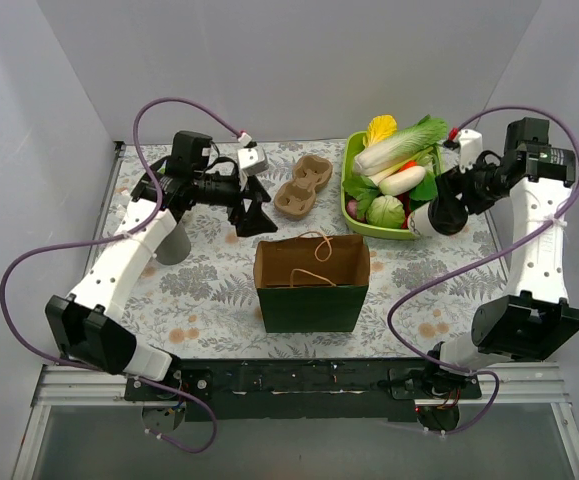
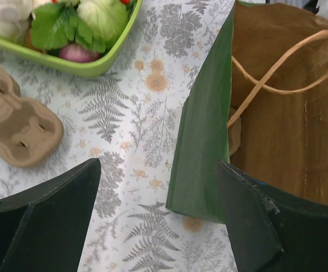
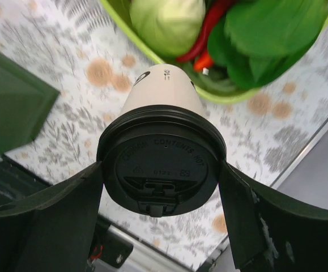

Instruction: Pack the takeout coffee

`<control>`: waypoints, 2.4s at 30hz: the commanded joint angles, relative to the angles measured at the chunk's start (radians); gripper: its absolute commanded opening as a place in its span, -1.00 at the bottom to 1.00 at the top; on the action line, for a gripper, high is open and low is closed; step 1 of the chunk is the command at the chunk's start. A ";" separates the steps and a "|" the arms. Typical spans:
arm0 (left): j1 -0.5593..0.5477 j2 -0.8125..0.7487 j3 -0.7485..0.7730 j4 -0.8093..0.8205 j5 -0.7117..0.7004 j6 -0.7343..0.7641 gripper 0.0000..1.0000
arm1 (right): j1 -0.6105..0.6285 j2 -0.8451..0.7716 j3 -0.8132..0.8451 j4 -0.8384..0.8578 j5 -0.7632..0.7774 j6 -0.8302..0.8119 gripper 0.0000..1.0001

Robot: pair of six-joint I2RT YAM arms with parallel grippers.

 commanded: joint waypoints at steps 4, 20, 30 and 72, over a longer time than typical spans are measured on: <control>-0.063 0.140 0.241 -0.323 0.120 0.350 0.60 | 0.068 0.002 0.272 0.007 -0.297 0.043 -0.97; -0.305 0.264 0.368 -0.425 -0.039 0.745 0.67 | 0.113 0.002 0.252 0.044 -0.359 0.088 -0.97; -0.293 0.125 0.320 -0.119 -0.343 0.421 0.74 | 0.113 -0.067 0.154 0.145 -0.354 0.154 -0.97; -0.356 0.214 0.291 -0.009 0.017 0.484 0.25 | 0.146 -0.018 0.094 0.237 -0.322 0.249 -0.97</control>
